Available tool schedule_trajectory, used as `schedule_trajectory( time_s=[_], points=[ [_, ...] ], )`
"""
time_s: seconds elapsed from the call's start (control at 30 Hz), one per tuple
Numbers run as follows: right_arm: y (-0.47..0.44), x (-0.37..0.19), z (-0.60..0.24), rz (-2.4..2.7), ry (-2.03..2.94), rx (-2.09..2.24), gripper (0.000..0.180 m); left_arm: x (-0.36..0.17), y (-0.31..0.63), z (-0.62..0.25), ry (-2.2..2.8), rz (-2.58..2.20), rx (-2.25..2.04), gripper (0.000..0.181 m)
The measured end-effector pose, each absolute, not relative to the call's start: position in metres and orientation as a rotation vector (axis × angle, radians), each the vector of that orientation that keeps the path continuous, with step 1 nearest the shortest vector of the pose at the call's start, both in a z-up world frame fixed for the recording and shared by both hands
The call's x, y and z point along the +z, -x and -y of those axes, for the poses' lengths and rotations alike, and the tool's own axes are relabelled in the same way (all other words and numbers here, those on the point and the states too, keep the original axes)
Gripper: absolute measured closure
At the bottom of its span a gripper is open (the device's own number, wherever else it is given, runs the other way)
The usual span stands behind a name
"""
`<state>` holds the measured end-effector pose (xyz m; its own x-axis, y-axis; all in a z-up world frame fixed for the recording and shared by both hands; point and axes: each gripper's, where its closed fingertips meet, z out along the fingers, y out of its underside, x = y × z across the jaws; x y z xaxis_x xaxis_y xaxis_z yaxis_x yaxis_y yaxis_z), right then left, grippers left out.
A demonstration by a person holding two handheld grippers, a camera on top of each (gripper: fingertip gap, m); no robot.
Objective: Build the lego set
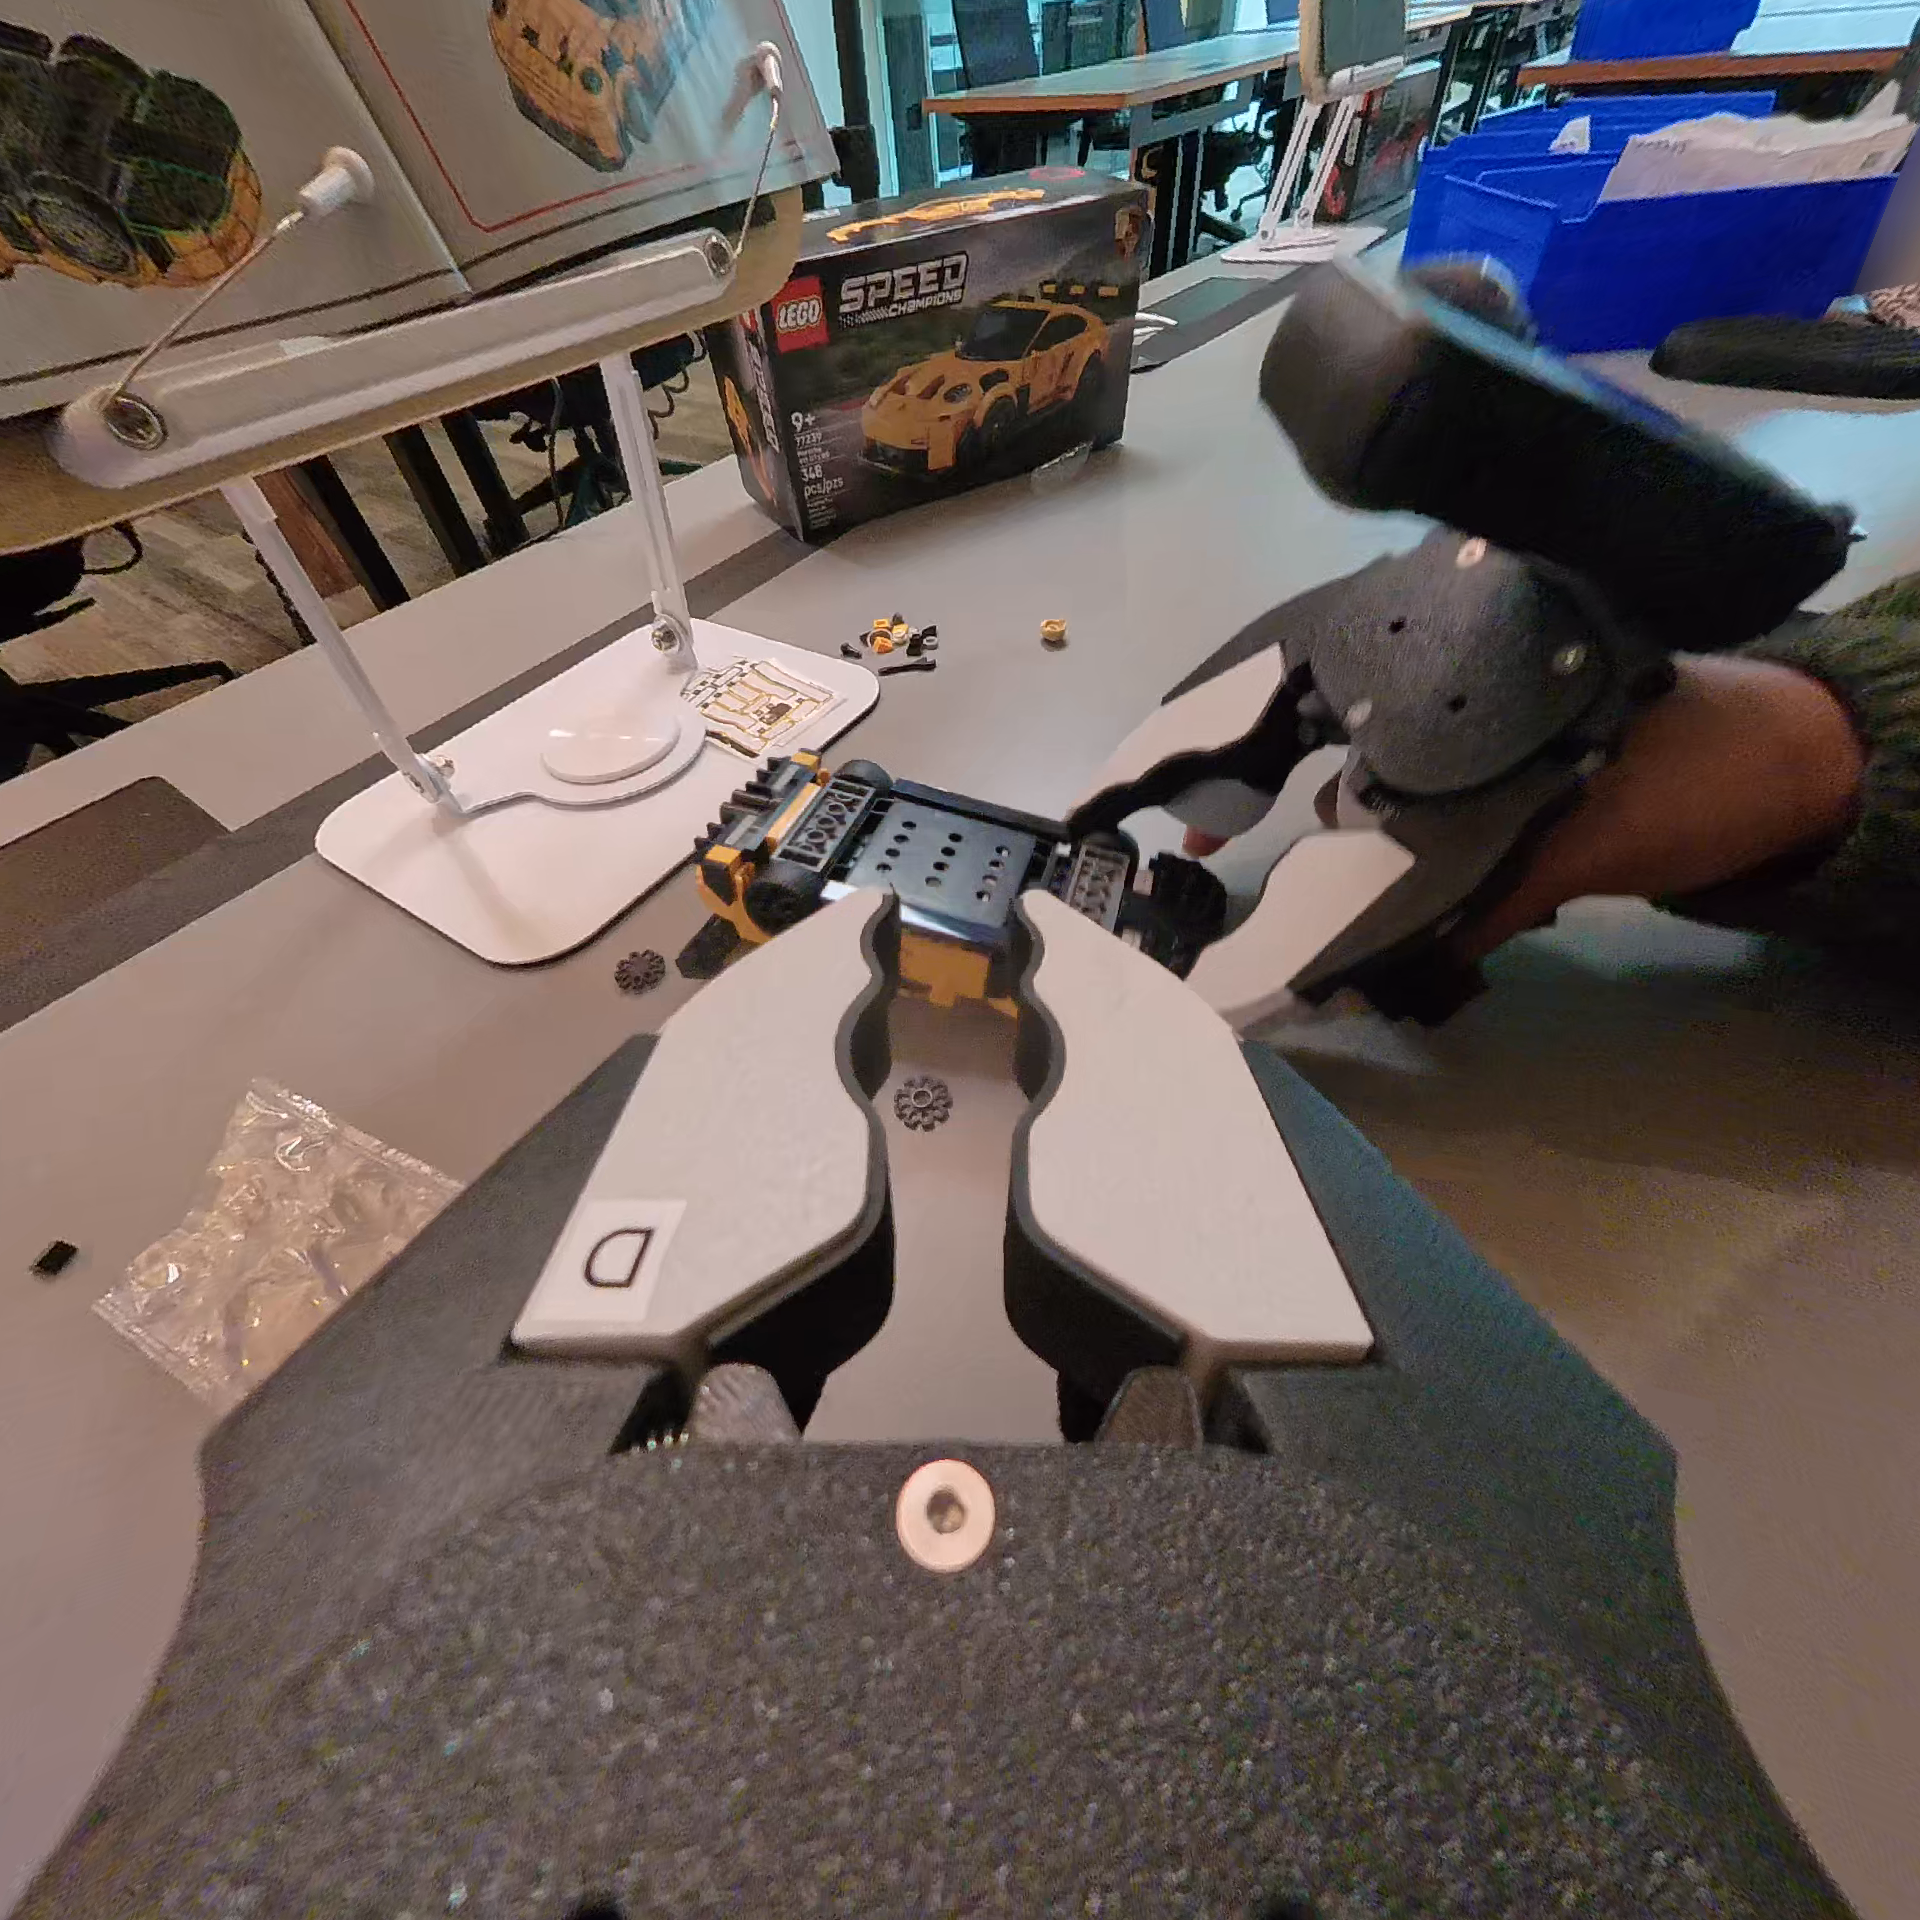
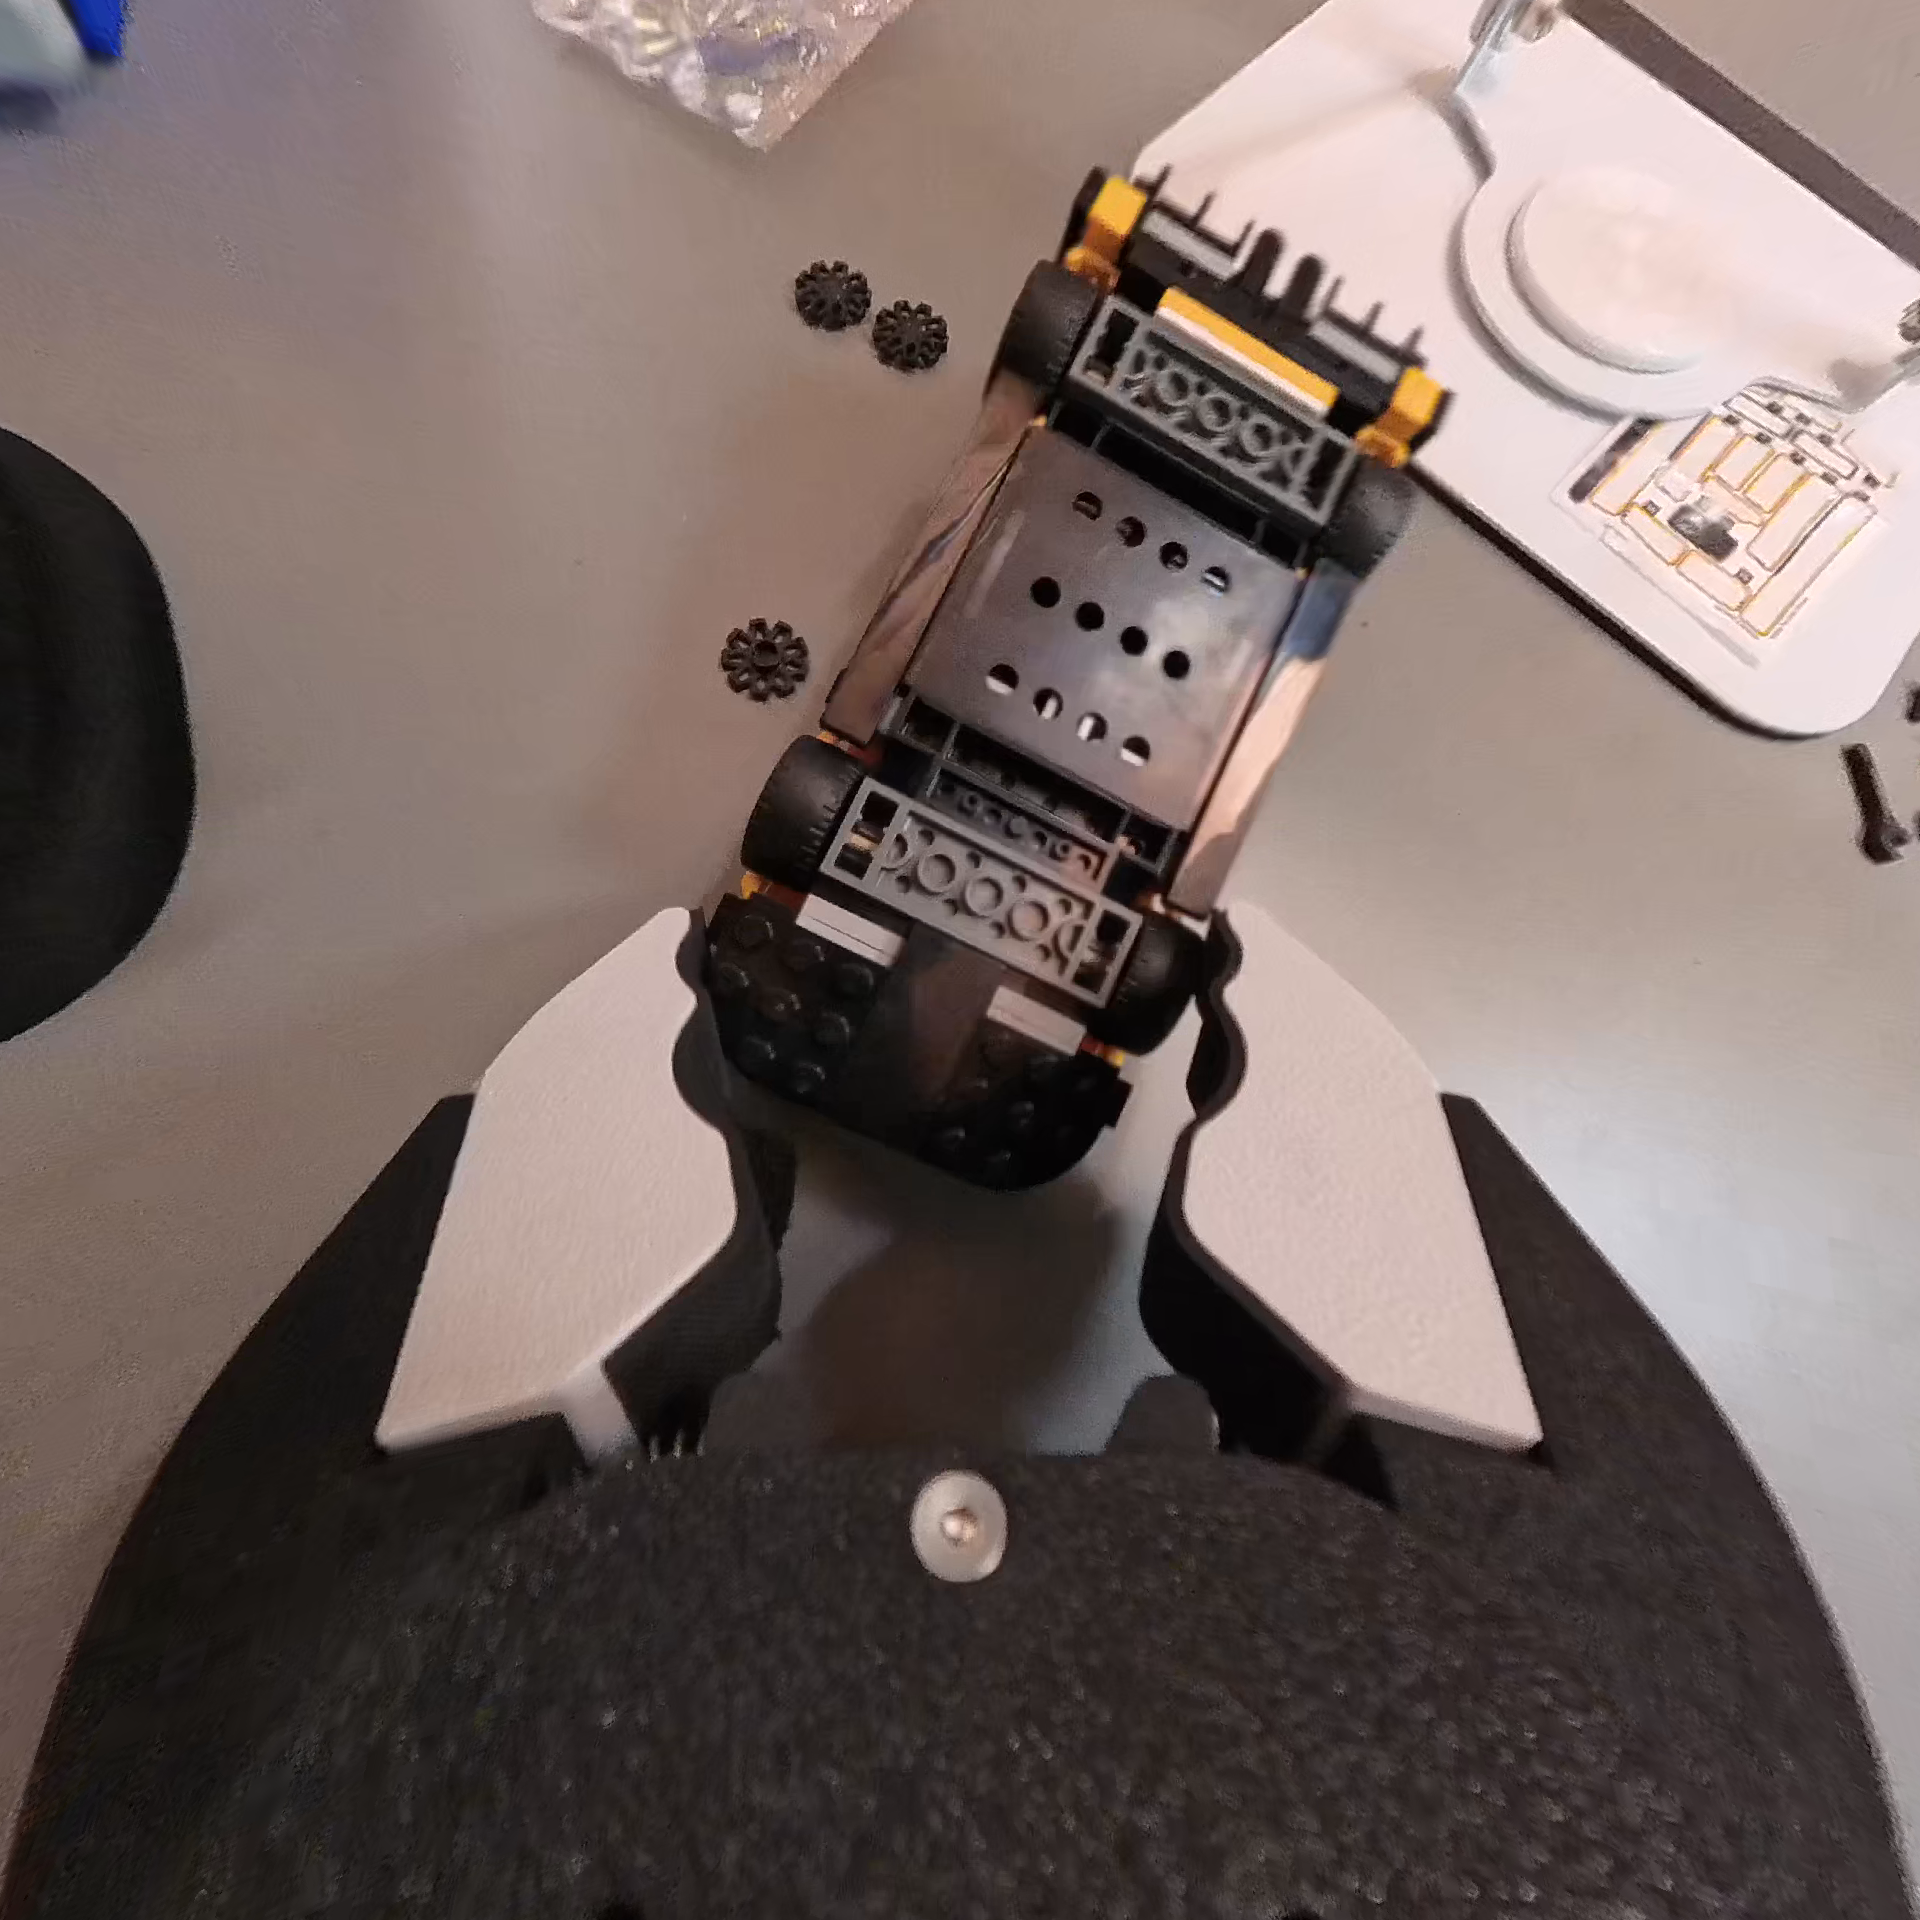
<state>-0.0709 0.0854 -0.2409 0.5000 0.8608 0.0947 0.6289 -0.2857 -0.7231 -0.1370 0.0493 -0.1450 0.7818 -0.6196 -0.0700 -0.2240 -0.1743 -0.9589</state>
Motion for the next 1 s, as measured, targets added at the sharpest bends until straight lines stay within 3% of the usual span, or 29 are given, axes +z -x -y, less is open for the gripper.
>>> schedule_trajectory(
  time_s=[0.3, 0.5, 0.67, 0.93, 1.0],
  points=[
    [0.037, -0.232, -0.093, 1.266, 2.143, 0.792, 0.101, -0.172, 0.128, -0.056, 1.807, -0.797, -0.329, 0.155],
    [0.034, -0.229, -0.093, 1.311, 2.165, 1.079, 0.101, -0.195, 0.137, -0.087, 1.753, -1.120, 0.033, 0.122],
    [0.032, -0.227, -0.096, 1.331, 2.167, 1.250, 0.101, -0.210, 0.150, -0.120, 1.701, -1.243, -0.045, 0.089],
    [0.029, -0.217, -0.099, 1.353, 2.127, 1.545, 0.101, -0.213, 0.129, -0.142, 1.656, -1.393, -0.110, 0.086],
    [0.028, -0.214, -0.099, 1.366, 2.123, 1.612, 0.102, -0.216, 0.121, -0.139, 1.639, -1.442, -0.159, 0.093]
  ],
)
